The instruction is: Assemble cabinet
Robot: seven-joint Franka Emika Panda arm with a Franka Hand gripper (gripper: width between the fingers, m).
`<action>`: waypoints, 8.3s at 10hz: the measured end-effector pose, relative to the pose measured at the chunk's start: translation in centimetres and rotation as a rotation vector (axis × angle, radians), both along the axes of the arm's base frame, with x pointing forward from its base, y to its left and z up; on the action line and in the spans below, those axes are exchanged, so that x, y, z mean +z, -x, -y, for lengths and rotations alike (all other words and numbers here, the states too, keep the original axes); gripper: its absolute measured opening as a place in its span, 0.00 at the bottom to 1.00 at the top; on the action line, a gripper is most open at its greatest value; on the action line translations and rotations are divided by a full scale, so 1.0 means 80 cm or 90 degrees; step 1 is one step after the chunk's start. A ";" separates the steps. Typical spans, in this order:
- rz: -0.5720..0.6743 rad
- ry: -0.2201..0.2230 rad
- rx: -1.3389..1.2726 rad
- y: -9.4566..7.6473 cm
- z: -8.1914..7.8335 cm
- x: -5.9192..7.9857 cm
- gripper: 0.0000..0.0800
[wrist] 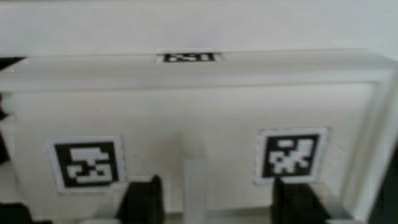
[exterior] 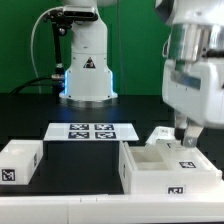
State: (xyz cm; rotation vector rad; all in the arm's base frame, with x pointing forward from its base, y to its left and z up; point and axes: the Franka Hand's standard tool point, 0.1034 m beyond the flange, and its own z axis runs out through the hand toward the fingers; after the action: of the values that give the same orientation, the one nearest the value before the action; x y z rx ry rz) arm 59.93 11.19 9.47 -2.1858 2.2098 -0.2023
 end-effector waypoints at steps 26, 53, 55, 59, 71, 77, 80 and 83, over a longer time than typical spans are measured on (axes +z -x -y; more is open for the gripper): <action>0.030 0.055 0.605 0.110 -0.046 -0.027 1.00; -0.197 0.066 1.594 0.210 -0.045 -0.059 1.00; -0.199 0.065 1.585 0.210 -0.043 -0.060 1.00; -0.216 0.046 1.575 0.243 -0.034 -0.083 1.00; -0.228 0.066 1.683 0.242 -0.013 -0.083 0.08; -0.236 0.049 1.726 0.223 0.007 -0.053 0.08; -0.214 0.011 1.860 0.185 0.054 -0.021 0.08; -0.212 0.011 1.848 0.184 0.065 -0.019 0.08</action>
Offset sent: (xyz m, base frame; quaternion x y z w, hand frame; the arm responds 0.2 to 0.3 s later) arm 0.0000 0.0000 0.0000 0.0000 0.0000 0.0000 1.0000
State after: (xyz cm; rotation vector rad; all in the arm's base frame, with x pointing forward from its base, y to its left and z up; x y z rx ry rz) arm 45.18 6.02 7.96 -2.4966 -1.9516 0.2580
